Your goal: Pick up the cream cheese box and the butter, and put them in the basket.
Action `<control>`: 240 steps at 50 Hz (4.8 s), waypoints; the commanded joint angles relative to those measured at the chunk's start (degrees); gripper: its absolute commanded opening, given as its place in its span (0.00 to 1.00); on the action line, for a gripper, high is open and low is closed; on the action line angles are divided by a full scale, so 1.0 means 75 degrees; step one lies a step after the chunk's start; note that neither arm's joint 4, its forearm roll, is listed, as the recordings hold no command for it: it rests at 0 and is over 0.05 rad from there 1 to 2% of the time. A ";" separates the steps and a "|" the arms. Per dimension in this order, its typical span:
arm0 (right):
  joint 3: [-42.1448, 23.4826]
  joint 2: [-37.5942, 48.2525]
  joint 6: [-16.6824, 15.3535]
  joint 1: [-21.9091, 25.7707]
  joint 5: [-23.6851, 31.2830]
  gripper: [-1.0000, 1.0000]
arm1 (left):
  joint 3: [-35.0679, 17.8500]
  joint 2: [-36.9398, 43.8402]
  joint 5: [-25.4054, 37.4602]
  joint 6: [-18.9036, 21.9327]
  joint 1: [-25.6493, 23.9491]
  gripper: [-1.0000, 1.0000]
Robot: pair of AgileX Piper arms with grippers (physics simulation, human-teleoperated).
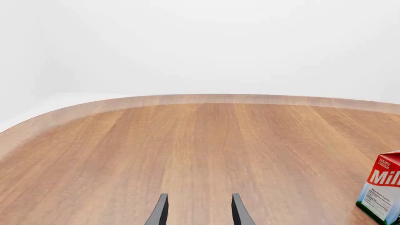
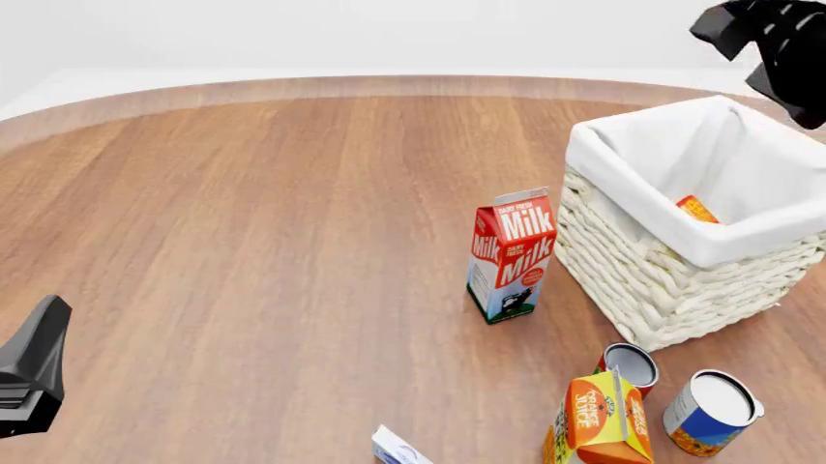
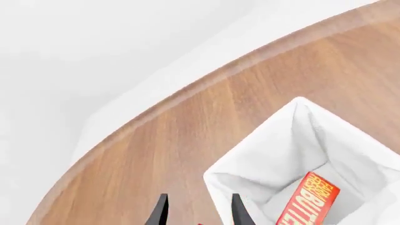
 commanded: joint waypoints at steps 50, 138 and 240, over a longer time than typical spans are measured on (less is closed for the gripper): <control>0.0280 -0.0899 -0.3887 0.4673 0.2278 1.00 | 0.0000 0.0000 -0.0001 0.0000 -0.0001 1.00; 0.2612 0.2506 -0.2326 0.7067 -0.0290 1.00 | 0.0000 0.0000 0.0000 -0.0001 -0.0001 1.00; 0.1793 0.1272 -0.2684 0.6995 0.0277 0.00 | 0.0000 0.0000 0.0000 -0.0001 0.0000 1.00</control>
